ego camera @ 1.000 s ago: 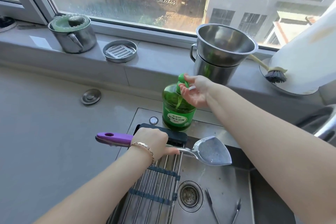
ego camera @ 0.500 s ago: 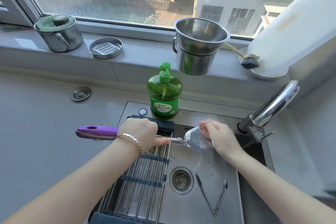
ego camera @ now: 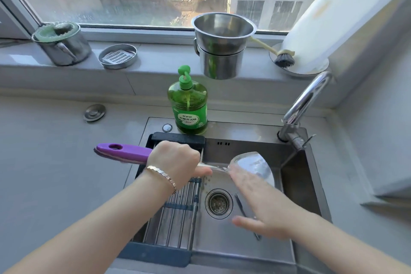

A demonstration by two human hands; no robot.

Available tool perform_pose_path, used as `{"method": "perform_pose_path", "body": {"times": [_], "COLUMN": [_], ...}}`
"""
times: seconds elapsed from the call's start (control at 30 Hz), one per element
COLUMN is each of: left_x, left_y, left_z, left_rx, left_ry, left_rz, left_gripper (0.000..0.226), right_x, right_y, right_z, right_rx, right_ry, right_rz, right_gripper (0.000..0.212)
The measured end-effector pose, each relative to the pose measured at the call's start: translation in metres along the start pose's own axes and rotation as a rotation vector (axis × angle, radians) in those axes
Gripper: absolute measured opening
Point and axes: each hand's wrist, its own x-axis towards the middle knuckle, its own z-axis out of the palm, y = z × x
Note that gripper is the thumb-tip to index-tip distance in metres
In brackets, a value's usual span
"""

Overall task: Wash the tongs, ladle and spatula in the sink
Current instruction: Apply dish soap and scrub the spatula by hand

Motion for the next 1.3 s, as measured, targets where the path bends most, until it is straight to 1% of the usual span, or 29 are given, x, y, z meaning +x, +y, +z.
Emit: {"method": "perform_pose_path", "body": {"times": [0.03, 0.07, 0.1, 0.13, 0.17, 0.23, 0.3, 0.33, 0.37, 0.4, 0.47, 0.53, 0.6, 0.63, 0.67, 0.7, 0.73, 0.77, 0.8, 0.83, 0.87, 0.9, 0.97, 1.07, 1.1, 1.17, 1.23, 1.27, 1.3], "left_x": [-0.005, -0.009, -0.010, -0.010, -0.009, -0.010, -0.010, -0.012, -0.015, -0.017, -0.017, -0.016, -0.012, -0.015, -0.018, -0.019, -0.018, -0.018, -0.019, -0.018, -0.015, -0.012, -0.014, -0.018, -0.018, -0.016, -0.015, -0.018, -0.020], "left_y": [-0.004, -0.006, -0.004, -0.001, 0.003, 0.010, 0.006, 0.002, 0.000, 0.000, 0.007, 0.014, 0.013, 0.011, 0.009, 0.007, 0.008, 0.011, 0.017, 0.024, 0.027, 0.028, 0.022, 0.022, 0.025, 0.027, 0.022, 0.016, 0.013], "left_z": [0.000, 0.002, 0.005, 0.010, 0.015, 0.008, 0.006, 0.006, 0.008, 0.010, 0.011, 0.005, 0.003, 0.004, 0.001, -0.001, -0.002, 0.001, 0.004, 0.004, 0.005, 0.001, 0.004, 0.008, 0.005, 0.001, -0.001, 0.001, 0.001], "left_rx": [0.026, 0.038, 0.042, 0.025, 0.010, -0.010, -0.020, -0.027, -0.028, -0.023, -0.026, 0.002, 0.040, 0.020, 0.027, 0.082, 0.112, 0.094, 0.041, -0.005, -0.008, 0.001, 0.028, 0.045, 0.039, 0.007, -0.026, -0.009, 0.040], "left_ry": [0.108, 0.139, 0.161, 0.194, 0.216, 0.220, 0.266, 0.289, 0.292, 0.295, 0.305, 0.259, 0.253, 0.158, 0.147, 0.208, 0.250, 0.204, 0.110, 0.019, -0.013, -0.019, -0.013, -0.023, -0.022, 0.027, 0.028, 0.057, 0.136], "left_rz": [0.015, -0.008, -0.033, -0.035, -0.023, 0.011, -0.001, -0.012, -0.020, -0.026, -0.025, 0.007, 0.041, -0.010, -0.017, 0.003, 0.011, 0.025, 0.024, 0.016, 0.008, -0.004, -0.018, -0.023, -0.018, -0.019, -0.063, -0.068, -0.066], "left_gripper": [0.051, 0.060, 0.069, 0.071, 0.069, 0.071, 0.079, 0.082, 0.085, 0.085, 0.081, 0.076, 0.067, 0.065, 0.065, 0.067, 0.069, 0.067, 0.065, 0.063, 0.063, 0.063, 0.062, 0.062, 0.062, 0.060, 0.057, 0.058, 0.062], "right_x": [-0.008, -0.014, -0.014, -0.010, -0.005, -0.002, -0.008, -0.014, -0.020, -0.022, -0.016, -0.011, -0.016, -0.019, -0.023, -0.025, -0.024, -0.022, -0.020, -0.018, -0.018, -0.019, -0.025, -0.023, -0.021, -0.020, -0.023, -0.025, -0.026], "right_y": [0.008, 0.015, 0.018, 0.016, 0.011, -0.005, -0.007, -0.004, -0.001, 0.007, 0.013, 0.003, -0.009, -0.010, -0.006, 0.004, 0.013, 0.018, 0.015, 0.008, 0.001, -0.007, -0.008, 0.019, 0.018, 0.004, -0.003, 0.001, 0.009], "right_z": [0.005, 0.003, 0.000, -0.005, -0.005, -0.004, 0.004, 0.006, 0.004, 0.004, -0.005, -0.005, 0.001, 0.004, 0.005, 0.006, 0.003, -0.002, -0.005, -0.004, -0.003, -0.002, -0.002, -0.006, -0.008, -0.002, 0.007, 0.008, 0.007], "right_rx": [-0.089, -0.131, -0.174, -0.179, -0.136, -0.038, -0.040, -0.085, -0.097, -0.141, -0.128, -0.050, -0.049, -0.049, -0.088, -0.139, -0.163, -0.171, -0.152, -0.099, -0.039, -0.001, -0.006, -0.102, -0.106, -0.050, -0.042, -0.054, -0.075], "right_ry": [0.021, 0.008, 0.054, 0.062, 0.105, 0.080, 0.085, 0.033, -0.046, 0.001, 0.103, 0.107, 0.083, 0.069, 0.066, 0.084, 0.121, 0.129, 0.110, 0.089, 0.067, 0.037, 0.013, 0.083, 0.094, 0.055, 0.013, 0.030, 0.065], "right_rz": [-0.022, -0.004, 0.028, 0.071, 0.096, 0.085, -0.010, -0.023, 0.024, 0.039, 0.103, 0.112, 0.028, -0.007, -0.029, -0.015, 0.030, 0.085, 0.119, 0.116, 0.087, 0.051, 0.023, 0.138, 0.145, 0.076, -0.030, -0.049, -0.026], "right_gripper": [0.094, 0.091, 0.092, 0.097, 0.105, 0.111, 0.103, 0.096, 0.091, 0.091, 0.107, 0.114, 0.107, 0.102, 0.098, 0.097, 0.102, 0.110, 0.116, 0.118, 0.117, 0.114, 0.111, 0.122, 0.123, 0.115, 0.104, 0.100, 0.101]}}
